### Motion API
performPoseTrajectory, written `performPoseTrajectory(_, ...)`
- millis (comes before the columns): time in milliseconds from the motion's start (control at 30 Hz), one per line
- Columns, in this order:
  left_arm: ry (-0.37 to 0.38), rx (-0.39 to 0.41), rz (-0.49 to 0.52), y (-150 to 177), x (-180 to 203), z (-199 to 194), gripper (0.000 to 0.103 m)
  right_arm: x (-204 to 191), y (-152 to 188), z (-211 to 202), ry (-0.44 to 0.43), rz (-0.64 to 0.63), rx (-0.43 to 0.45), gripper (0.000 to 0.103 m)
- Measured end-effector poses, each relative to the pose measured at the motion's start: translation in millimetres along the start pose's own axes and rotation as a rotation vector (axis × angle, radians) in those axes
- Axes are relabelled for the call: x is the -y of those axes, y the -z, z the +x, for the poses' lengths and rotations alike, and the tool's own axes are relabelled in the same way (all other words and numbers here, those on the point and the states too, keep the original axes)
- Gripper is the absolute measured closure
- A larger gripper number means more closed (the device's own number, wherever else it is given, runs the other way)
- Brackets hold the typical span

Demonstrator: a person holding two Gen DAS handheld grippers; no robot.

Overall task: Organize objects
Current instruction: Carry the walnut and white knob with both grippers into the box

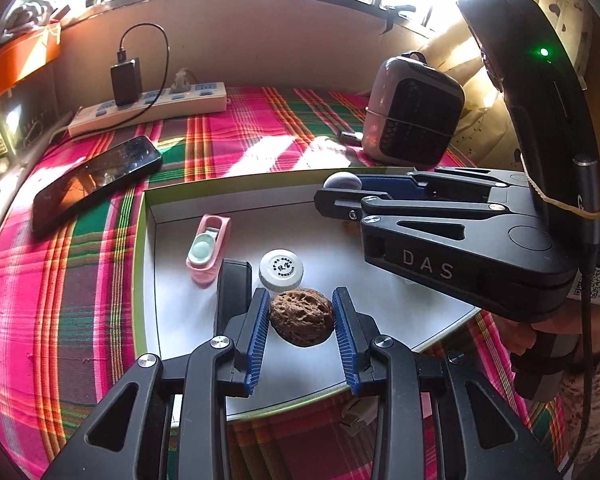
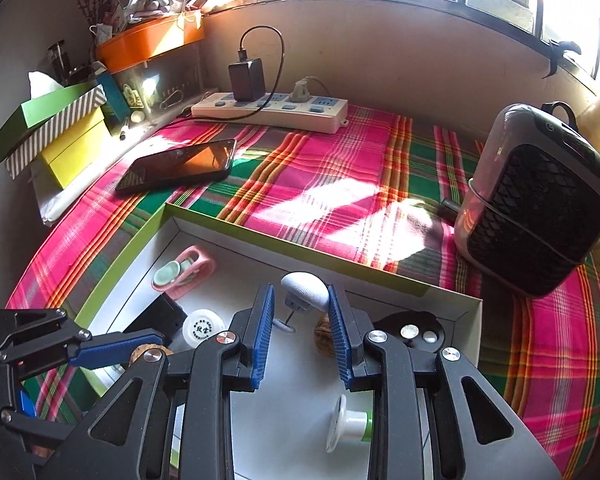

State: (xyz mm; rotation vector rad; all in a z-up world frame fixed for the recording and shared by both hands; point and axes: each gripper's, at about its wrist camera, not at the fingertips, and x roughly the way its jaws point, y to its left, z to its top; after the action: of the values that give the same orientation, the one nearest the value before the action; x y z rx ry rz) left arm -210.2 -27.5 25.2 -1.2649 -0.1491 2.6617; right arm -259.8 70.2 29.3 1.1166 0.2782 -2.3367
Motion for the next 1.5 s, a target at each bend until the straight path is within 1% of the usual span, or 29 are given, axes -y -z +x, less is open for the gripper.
performPoseTrajectory(100,-0.003,-0.012,0.002,0,0,5,0.073,0,-2,7,0.001,-0.003,-0.011,0.074)
performPoseTrajectory(367,-0.002,-0.008,-0.01,-3,-1,7,0.073,-1,-5,17,0.011,-0.019,-0.037,0.074)
performPoseTrajectory(733,-0.01,-0.004,-0.003,-4,0,9,0.073,-2,-6,22,0.023,-0.026,-0.057,0.074)
performPoseTrajectory(1500,-0.011,-0.003,-0.001,-4,0,10,0.073,-5,-7,22,0.027,-0.031,-0.061,0.074)
